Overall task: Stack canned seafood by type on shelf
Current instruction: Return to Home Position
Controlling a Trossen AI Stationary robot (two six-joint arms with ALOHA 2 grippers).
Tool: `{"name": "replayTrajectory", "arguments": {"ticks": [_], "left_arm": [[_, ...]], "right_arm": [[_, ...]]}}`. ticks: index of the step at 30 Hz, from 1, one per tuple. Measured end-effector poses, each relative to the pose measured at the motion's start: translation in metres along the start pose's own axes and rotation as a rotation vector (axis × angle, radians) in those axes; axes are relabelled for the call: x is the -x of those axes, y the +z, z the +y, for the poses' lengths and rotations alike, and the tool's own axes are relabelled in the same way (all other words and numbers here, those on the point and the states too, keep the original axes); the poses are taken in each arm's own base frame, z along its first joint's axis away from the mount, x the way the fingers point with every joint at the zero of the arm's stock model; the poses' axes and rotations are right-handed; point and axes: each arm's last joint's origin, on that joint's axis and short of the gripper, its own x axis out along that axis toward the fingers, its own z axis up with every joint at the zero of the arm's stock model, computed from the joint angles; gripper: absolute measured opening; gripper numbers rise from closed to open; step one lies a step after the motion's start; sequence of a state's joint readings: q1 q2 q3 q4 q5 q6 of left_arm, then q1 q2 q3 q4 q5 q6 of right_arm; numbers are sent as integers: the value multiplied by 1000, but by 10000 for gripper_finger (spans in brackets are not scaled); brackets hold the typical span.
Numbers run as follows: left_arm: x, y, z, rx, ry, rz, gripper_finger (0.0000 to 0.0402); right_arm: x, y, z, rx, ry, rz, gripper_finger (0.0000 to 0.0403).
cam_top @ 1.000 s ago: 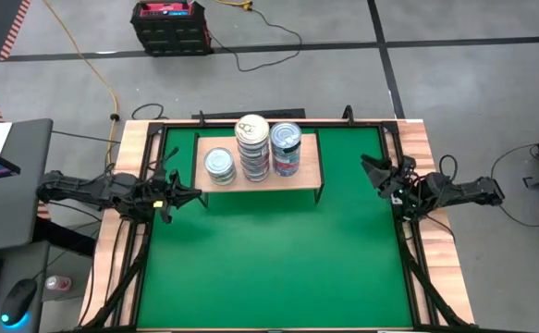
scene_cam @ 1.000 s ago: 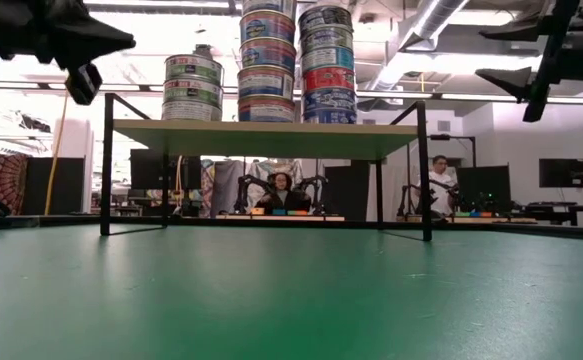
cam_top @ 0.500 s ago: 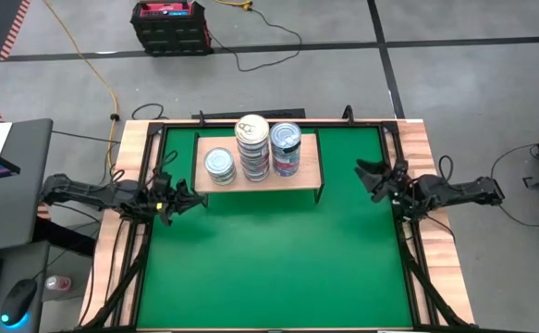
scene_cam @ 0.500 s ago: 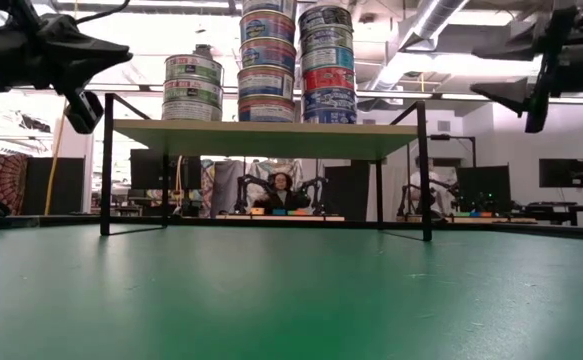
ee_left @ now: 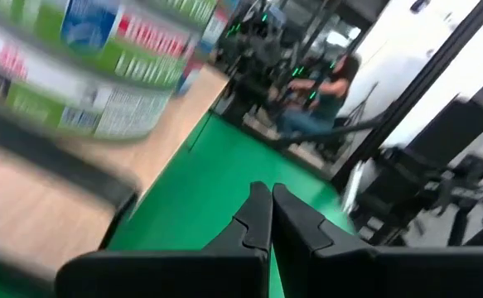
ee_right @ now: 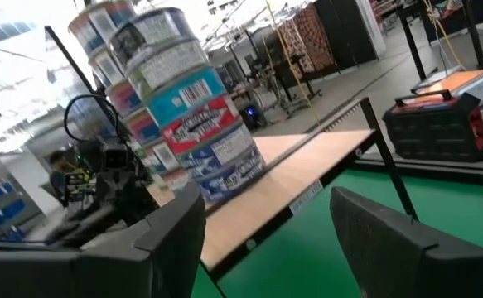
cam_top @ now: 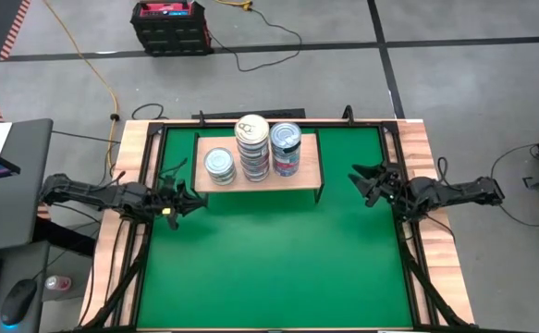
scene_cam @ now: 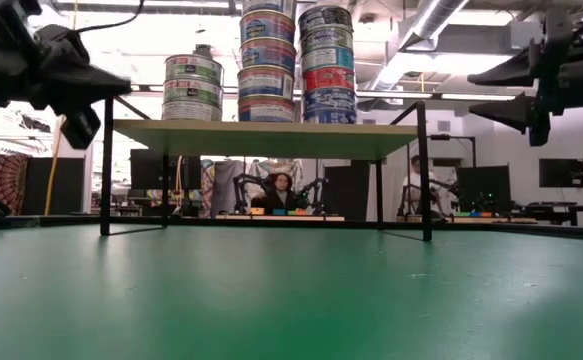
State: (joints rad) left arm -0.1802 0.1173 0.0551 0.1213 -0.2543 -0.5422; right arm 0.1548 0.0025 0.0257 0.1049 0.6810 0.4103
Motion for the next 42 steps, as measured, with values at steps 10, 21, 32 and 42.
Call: {"name": "replayTrajectory", "arguments": {"ticks": [10, 21, 32, 42], "left_arm": [[1, -11, 7, -43, 75, 137, 0], [1, -8, 5, -29, 52, 90, 0], [1, -8, 5, -27, 53, 89, 0], [1, -8, 5, -27, 53, 89, 0]], "right_arm": [[0, -5, -2, 41, -19, 47, 281], [0, -5, -2, 44, -20, 50, 281], [0, -5, -3, 45, -21, 52, 281], [0, -5, -3, 45, -21, 52, 281]]}}
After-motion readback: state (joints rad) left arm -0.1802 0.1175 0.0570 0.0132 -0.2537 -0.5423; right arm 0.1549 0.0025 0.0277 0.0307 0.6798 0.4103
